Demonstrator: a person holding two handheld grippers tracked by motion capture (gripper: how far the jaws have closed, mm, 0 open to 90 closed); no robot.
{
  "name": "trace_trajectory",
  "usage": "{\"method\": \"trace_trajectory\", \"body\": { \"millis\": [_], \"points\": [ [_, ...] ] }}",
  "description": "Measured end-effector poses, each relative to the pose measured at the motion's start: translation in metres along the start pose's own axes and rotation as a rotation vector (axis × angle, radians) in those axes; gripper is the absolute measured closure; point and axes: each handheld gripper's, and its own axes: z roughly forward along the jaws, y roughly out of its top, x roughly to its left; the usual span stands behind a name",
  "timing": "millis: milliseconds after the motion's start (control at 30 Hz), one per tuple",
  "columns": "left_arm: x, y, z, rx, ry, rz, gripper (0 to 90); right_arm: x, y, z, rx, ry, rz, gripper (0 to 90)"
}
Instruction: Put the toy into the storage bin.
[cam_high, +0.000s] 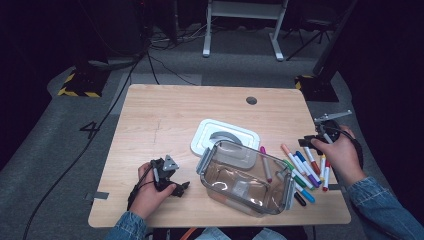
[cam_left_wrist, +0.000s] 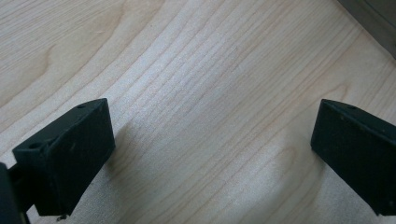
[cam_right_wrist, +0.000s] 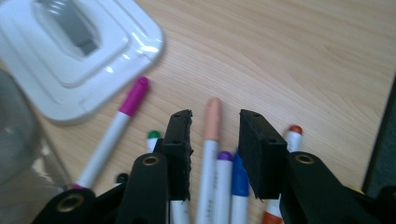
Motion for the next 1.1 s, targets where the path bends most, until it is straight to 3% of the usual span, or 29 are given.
{"method": "trace_trajectory", "body": {
  "millis": [200, 533, 800, 1100],
  "points": [
    [0.000, 0.000, 0.000, 0.001, 0.000, 0.000, 0.0, -0.029, -0.016, 0.016, 0.033, -0.030, 0.087, 65.3],
    [0.000, 0.000, 0.000, 0.000, 0.000, 0.000, 0.0, -0.050, -0.036, 0.039, 0.090, -0.056, 0.156, 65.5],
    [0.000, 0.000, 0.000, 0.000, 0.000, 0.000, 0.0, -0.055, -0.045, 0.055, 0.134, -0.062, 0.203, 66.5],
    [0.000, 0.000, 0.000, 0.000, 0.000, 0.000, 0.0, -0.049, -0.048, 0.071, 0.168, -0.064, 0.192, 72.4]
  ]
}}
